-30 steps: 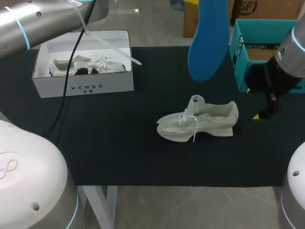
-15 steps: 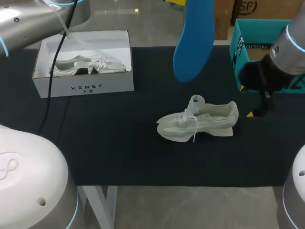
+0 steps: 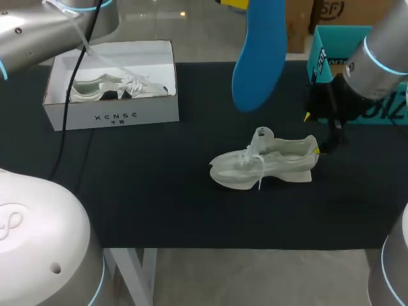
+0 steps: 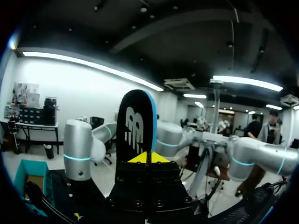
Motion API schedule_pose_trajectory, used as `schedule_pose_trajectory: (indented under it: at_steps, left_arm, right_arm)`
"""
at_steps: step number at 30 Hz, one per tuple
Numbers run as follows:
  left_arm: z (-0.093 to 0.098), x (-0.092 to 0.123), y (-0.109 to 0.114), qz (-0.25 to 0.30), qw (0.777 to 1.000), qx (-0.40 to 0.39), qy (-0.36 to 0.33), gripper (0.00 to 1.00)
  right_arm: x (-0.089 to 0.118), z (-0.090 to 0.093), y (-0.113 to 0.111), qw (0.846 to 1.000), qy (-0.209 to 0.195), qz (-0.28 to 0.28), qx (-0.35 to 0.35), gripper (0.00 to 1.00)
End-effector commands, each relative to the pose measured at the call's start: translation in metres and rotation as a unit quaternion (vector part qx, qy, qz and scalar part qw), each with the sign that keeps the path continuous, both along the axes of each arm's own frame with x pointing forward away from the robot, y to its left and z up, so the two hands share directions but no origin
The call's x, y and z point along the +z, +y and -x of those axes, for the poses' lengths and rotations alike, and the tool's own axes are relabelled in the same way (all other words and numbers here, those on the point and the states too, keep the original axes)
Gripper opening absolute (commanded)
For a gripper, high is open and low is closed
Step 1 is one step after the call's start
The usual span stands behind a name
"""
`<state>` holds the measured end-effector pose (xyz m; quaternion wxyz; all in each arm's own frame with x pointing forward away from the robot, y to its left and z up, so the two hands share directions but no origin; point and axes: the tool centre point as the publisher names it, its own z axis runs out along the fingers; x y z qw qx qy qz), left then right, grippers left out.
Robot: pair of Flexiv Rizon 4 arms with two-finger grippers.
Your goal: Take the shoe out of the shoebox, open the shoe tongue, remove and reinsert the insole, then place the shoe into the shoebox
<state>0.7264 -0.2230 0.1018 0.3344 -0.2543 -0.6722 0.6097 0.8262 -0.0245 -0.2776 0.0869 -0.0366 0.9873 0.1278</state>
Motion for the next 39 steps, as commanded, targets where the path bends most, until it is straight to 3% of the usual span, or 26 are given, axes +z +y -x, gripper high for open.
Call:
schedule_pose_trajectory:
  at_steps: [1,8,20,39]
  left_arm:
    - [0.001,-0.001,0.0,-0.001,1.0,0.001,-0.001,0.0]
    - [0.001,-0.001,0.0,-0.001,1.0,0.001,-0.001,0.0]
    - [0.001,-0.001,0.0,-0.001,1.0,0.001,-0.001,0.0]
    - [0.001,-0.001,0.0,-0.001,1.0,0.001,-0.001,0.0]
  right_arm:
    - [-0.027,-0.024,0.018,1.0,0.021,0.005,0.006,1.0]
    - [-0.047,-0.04,0.031,0.999,0.033,0.006,0.014,1.0]
    - [-0.057,-0.063,0.032,0.998,0.023,0.049,0.022,1.0]
    - [-0.103,-0.068,0.037,0.998,0.024,0.061,0.016,1.0]
